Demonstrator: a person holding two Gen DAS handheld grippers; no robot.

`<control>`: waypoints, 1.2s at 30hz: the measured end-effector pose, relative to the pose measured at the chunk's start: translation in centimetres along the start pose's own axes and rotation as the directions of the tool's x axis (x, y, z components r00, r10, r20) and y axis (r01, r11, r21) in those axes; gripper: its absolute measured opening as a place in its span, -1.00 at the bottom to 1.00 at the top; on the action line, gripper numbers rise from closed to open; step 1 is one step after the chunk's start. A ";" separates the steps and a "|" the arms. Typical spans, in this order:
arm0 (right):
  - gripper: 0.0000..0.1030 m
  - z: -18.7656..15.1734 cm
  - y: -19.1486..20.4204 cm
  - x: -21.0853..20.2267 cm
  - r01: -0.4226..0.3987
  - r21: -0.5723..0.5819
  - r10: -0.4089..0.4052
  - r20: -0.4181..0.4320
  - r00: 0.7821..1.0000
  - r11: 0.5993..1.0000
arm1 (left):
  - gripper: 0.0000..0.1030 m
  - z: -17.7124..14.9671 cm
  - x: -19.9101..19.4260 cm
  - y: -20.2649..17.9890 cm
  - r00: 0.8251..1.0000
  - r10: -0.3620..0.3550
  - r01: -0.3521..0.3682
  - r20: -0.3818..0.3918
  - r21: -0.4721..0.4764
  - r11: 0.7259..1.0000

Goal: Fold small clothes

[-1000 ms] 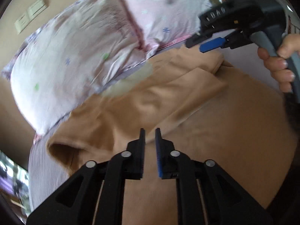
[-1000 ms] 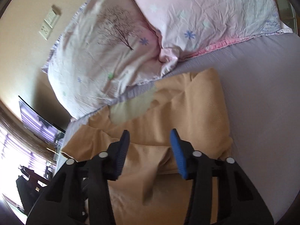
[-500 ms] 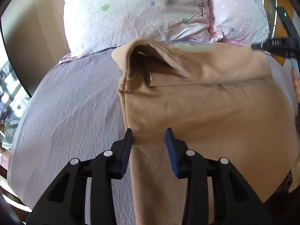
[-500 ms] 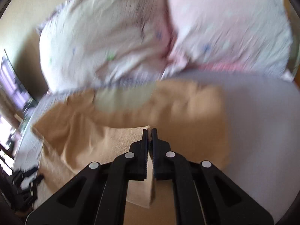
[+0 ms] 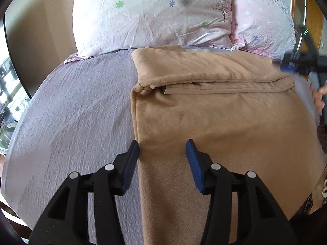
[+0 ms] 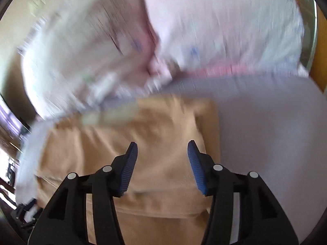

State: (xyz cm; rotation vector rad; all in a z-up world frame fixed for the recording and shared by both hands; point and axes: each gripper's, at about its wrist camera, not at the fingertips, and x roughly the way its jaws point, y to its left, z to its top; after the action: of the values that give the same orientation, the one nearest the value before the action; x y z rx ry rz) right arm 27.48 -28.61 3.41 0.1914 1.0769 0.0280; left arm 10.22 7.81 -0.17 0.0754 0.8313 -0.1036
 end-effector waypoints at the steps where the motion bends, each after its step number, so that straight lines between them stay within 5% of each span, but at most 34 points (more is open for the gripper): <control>1: 0.03 -0.3 0.1 -0.9 0.026 -0.030 -0.024 0.069 0.997 0.999 | -0.05 -0.1 -0.2 0.3 1.000 -0.017 0.017 0.000 -0.018 1.000; 2: 0.02 -0.5 -0.1 -1.4 0.033 -0.023 -0.032 0.043 0.999 0.999 | -0.05 -0.3 -0.5 0.8 0.999 -0.049 0.048 0.000 -0.044 0.998; 6: 0.07 -3.6 -1.3 -7.5 -0.239 -0.034 0.241 0.113 0.964 0.971 | 0.06 -2.0 -3.6 4.3 0.971 -0.224 0.235 0.086 -0.154 0.960; 7: 0.24 -5.0 -1.5 -9.3 -0.293 -0.062 0.299 0.131 0.945 0.954 | 0.09 -2.7 -4.4 5.1 0.955 -0.277 0.292 0.109 -0.169 0.941; 11: 0.64 -12.8 -3.4 -16.6 -0.458 -0.200 0.491 0.167 0.855 0.866 | 0.19 -7.2 -8.5 8.7 0.833 -0.515 0.548 0.201 -0.177 0.818; 13: 0.68 -17.0 -4.7 -19.1 -0.498 -0.242 0.540 0.152 0.828 0.833 | 0.27 -9.3 -9.9 9.7 0.812 -0.544 0.578 0.212 -0.158 0.801; 16: 0.68 -22.9 -7.2 -20.7 -0.508 -0.219 0.536 0.096 0.839 0.833 | 0.33 -12.7 -10.8 10.6 0.803 -0.565 0.593 0.189 -0.157 0.790; 18: 0.68 -25.4 -9.1 -19.4 -0.490 -0.123 0.497 0.039 0.867 0.863 | 0.34 -14.3 -10.2 10.2 0.813 -0.565 0.582 0.142 -0.160 0.797; 20: 0.68 -27.0 -9.8 -17.4 -0.491 -0.060 0.491 -0.015 0.871 0.869 | 0.34 -15.0 -8.6 9.1 0.822 -0.563 0.569 0.080 -0.156 0.808; 25: 0.68 -27.4 -8.1 -13.2 -0.585 -0.041 0.581 -0.073 0.810 0.810 | 0.31 -14.7 -4.0 5.5 0.801 -0.599 0.592 0.005 -0.153 0.791; 26: 0.65 -27.2 -7.8 -12.3 -0.602 -0.038 0.598 -0.080 0.798 0.798 | 0.30 -14.6 -3.3 5.1 0.798 -0.602 0.595 0.007 -0.164 0.787; 27: 0.35 -27.1 -7.5 -11.6 -0.621 -0.030 0.617 -0.085 0.783 0.784 | 0.19 -14.5 -2.9 5.0 0.793 -0.609 0.602 0.018 -0.176 0.779; 28: -0.23 -27.2 -7.3 -11.0 -0.652 -0.015 0.648 -0.097 0.756 0.758 | 0.05 -14.5 -2.4 5.1 0.781 -0.624 0.616 0.029 -0.198 0.762; 29: -0.67 -27.2 -7.1 -10.6 -0.676 -0.010 0.672 -0.104 0.733 0.737 | -0.46 -14.6 -2.0 5.2 0.767 -0.641 0.631 0.035 -0.225 0.743; 30: -0.88 -27.3 -6.8 -10.6 -0.694 -0.019 0.689 -0.106 0.717 0.719 | -0.94 -14.7 -1.6 5.5 0.745 -0.666 0.652 0.040 -0.259 0.713; 36: -0.89 -24.2 -5.8 -18.6 -0.774 -0.180 0.791 0.053 0.609 0.607 | -0.92 -13.3 -6.0 7.3 0.637 -0.749 0.768 0.180 -0.230 0.598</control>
State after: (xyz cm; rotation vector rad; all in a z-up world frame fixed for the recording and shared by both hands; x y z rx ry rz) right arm -3.05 -33.07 7.54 0.5303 0.7789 0.8920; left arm -2.67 16.85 -4.52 -0.5801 0.7551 -0.8023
